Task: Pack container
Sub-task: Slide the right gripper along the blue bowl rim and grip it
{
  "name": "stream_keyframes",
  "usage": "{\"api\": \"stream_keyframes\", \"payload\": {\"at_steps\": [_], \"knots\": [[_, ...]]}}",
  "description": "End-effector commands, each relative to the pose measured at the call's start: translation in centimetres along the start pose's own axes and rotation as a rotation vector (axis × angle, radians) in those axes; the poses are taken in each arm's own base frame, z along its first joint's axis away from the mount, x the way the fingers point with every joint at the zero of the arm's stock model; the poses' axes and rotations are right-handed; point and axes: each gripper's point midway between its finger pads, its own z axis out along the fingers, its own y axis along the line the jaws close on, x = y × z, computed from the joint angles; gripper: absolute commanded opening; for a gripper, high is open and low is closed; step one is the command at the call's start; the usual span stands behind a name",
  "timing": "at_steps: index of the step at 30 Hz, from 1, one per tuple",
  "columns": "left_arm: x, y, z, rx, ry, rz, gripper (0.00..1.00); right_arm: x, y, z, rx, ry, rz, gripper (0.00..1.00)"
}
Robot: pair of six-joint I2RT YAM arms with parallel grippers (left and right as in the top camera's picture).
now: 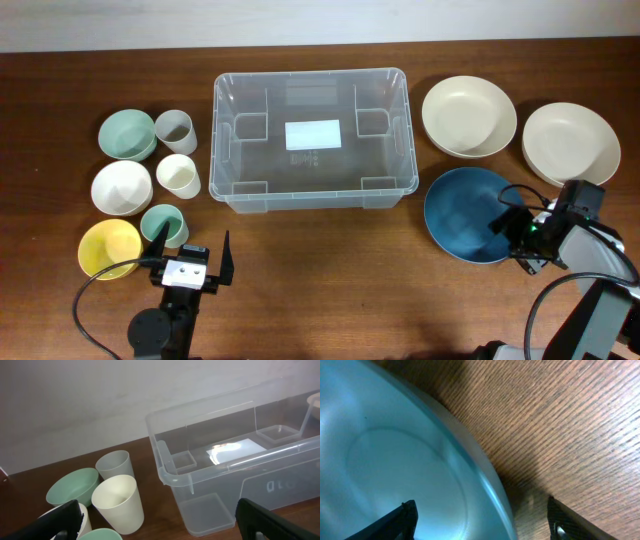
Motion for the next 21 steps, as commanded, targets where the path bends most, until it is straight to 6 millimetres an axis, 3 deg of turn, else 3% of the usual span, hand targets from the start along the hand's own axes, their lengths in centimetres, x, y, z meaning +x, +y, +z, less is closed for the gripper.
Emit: {"api": "stream_keyframes", "payload": {"at_steps": [1, 3, 6, 8, 12, 21], "knots": [[0.2, 0.16, 0.0, -0.009, 0.003, 0.007, 1.0, 0.64, 0.15, 1.04, -0.003, 0.035, -0.006, 0.76], [0.2, 0.16, 0.0, -0.009, 0.003, 0.007, 1.0, 0.54, 0.15, 1.19, -0.004, 0.034, -0.006, 0.71], [0.2, 0.16, 0.0, -0.009, 0.003, 0.007, 1.0, 0.35, 0.2, 1.38, -0.006, 0.028, -0.008, 0.56], [0.2, 0.16, 0.0, -0.009, 0.003, 0.007, 1.0, 0.25, 0.23, 1.44, -0.008, 0.025, -0.009, 0.52], [0.2, 0.16, 0.0, -0.009, 0.003, 0.007, 1.0, 0.3, 0.12, 1.69, -0.005, 0.031, -0.007, 0.04], [0.2, 0.16, 0.0, -0.009, 0.003, 0.007, 1.0, 0.33, 0.51, 1.39, -0.06, 0.047, 0.022, 0.04]]}}
